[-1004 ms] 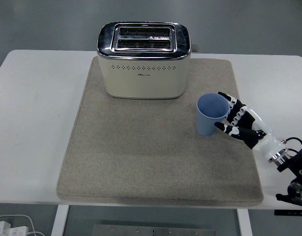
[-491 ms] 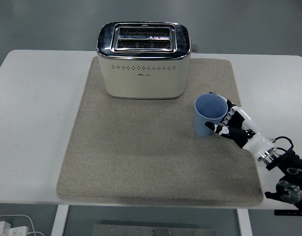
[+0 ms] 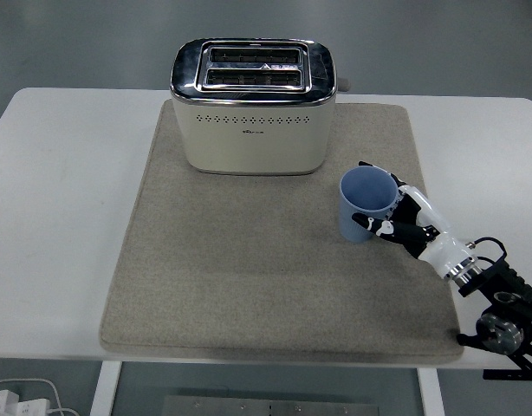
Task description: Put the water cup in front of the bread machine
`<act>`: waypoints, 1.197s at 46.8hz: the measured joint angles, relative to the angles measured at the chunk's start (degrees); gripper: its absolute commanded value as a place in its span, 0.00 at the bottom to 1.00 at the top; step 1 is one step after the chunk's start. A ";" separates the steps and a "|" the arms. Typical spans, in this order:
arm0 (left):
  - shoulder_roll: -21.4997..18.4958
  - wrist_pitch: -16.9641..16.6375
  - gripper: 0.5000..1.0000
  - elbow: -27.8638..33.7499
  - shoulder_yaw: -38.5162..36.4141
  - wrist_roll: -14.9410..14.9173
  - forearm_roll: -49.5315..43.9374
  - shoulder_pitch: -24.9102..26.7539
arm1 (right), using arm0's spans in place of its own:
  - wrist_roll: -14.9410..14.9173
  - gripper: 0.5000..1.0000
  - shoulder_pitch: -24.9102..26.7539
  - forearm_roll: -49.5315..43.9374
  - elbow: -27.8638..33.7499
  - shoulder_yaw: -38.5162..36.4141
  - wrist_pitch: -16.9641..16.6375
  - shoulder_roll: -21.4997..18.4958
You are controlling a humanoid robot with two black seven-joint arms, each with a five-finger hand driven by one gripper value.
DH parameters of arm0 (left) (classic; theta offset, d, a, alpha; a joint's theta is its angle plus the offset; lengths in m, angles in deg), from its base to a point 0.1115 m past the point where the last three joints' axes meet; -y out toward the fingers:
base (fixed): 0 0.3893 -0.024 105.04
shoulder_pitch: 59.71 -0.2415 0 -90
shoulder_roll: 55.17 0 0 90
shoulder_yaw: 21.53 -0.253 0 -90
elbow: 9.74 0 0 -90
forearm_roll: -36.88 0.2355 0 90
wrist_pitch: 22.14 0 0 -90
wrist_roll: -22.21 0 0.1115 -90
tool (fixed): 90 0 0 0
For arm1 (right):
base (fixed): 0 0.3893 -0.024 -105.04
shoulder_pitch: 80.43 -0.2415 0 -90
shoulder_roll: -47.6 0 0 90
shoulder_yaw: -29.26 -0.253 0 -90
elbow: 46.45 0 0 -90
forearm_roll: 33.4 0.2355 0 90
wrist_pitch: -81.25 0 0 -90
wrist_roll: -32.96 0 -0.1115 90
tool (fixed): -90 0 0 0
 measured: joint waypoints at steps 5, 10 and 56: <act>0.00 -0.03 1.00 0.00 0.00 0.00 0.01 0.00 | 0.00 0.85 0.00 0.01 0.05 0.00 0.00 -0.14; 0.00 -0.03 1.00 0.00 0.00 0.00 0.01 0.00 | 0.00 0.83 -0.01 0.01 0.09 0.00 0.00 -0.22; 0.00 -0.03 1.00 0.09 0.00 0.00 0.00 0.00 | 0.00 0.00 -2.98 -2.39 0.11 1.33 0.01 -1.81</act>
